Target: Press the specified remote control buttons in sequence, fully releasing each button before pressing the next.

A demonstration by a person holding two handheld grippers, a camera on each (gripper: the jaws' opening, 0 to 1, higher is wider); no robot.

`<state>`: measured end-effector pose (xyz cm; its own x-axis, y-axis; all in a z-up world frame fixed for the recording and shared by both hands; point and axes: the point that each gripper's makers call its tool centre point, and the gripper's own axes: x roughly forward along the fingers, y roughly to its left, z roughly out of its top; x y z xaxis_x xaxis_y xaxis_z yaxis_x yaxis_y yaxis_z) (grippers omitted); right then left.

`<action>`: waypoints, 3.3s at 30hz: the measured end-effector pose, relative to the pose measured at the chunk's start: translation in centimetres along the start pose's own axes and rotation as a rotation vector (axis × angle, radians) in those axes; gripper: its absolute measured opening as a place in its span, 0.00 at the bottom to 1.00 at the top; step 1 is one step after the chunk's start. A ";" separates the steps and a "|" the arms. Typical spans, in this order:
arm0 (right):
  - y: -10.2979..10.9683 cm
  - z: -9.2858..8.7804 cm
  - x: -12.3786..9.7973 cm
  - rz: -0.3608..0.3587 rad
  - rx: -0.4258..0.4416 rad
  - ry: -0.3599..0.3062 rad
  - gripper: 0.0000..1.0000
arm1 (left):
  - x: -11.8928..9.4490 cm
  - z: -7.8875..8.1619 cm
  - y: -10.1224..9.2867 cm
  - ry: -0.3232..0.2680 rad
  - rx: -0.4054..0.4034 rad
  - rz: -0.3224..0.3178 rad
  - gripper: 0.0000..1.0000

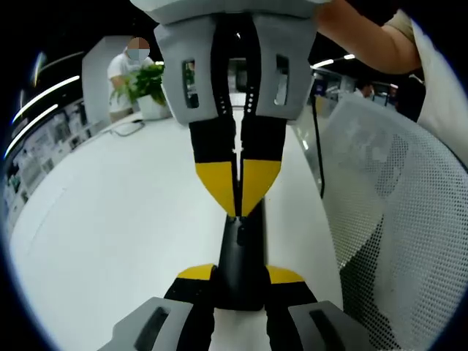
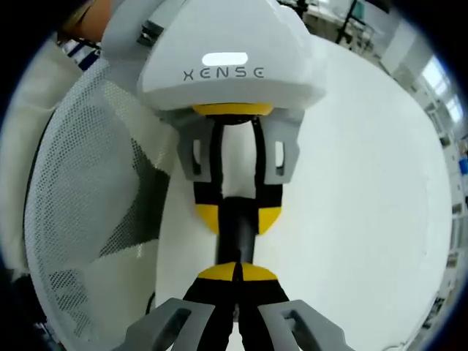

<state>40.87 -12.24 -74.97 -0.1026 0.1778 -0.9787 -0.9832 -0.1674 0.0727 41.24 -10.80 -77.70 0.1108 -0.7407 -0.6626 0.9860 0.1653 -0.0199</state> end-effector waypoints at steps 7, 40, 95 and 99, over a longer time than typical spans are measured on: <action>0.2 -0.1 1.0 0.018 0.005 0.000 0.00 | 0.0 0.0 0.0 -0.002 -0.002 0.002 0.24; -0.2 0.0 2.7 0.026 0.030 0.017 0.00 | 0.0 0.0 0.0 -0.010 -0.005 0.004 0.24; 0.1 -0.5 -1.8 -0.057 0.042 -0.044 0.16 | 0.0 0.0 0.0 0.000 -0.005 0.006 0.24; 0.2 -1.2 -1.8 -0.060 0.053 -0.035 0.20 | 0.0 0.1 0.1 0.001 -0.004 0.006 0.24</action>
<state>41.01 -13.80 -73.43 -0.0476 0.2199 -0.9744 -0.9943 -0.1037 0.0252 41.34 -10.85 -77.68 0.1167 -0.7388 -0.6638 0.9848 0.1726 -0.0189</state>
